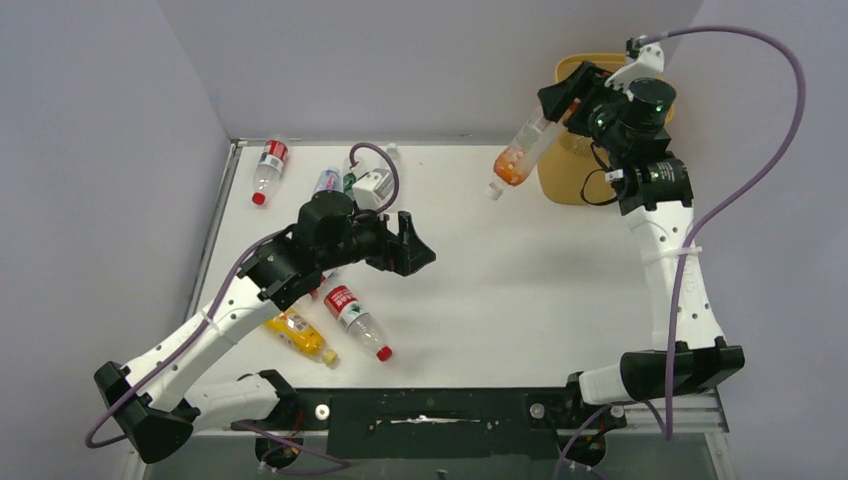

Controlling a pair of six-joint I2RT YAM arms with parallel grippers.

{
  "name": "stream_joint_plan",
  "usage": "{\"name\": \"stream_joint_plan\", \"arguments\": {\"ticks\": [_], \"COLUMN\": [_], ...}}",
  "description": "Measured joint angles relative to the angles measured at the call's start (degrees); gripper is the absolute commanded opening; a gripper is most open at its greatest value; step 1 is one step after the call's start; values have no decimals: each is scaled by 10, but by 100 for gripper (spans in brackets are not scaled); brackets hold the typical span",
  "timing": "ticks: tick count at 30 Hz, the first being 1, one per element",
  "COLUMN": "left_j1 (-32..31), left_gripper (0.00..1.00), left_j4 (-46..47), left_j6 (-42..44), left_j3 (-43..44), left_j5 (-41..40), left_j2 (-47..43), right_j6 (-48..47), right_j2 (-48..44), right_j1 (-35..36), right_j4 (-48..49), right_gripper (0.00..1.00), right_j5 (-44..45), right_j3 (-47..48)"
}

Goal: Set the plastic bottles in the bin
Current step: Place the plastic bottle in the trash bin.

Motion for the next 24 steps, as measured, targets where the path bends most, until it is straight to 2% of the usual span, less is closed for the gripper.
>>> {"name": "stream_joint_plan", "arguments": {"ticks": [5, 8, 17, 24], "left_j1": [3, 4, 8, 12], "left_gripper": [85, 85, 85, 86], "left_j4": [-20, -25, -27, -27], "left_j6": [3, 3, 5, 7], "left_j3": [0, 0, -15, -39], "left_j5": [-8, -8, -7, -7], "left_j2": [0, 0, 2, 2], "right_j6": [-61, -88, -110, -96], "right_j2": [19, 22, 29, 75], "right_j1": [-9, -17, -122, -193], "right_j4": [0, 20, 136, 223], "right_gripper": [47, 47, 47, 50], "right_j5": [72, 111, 224, 257], "right_j3": [97, 122, 113, 120]}}
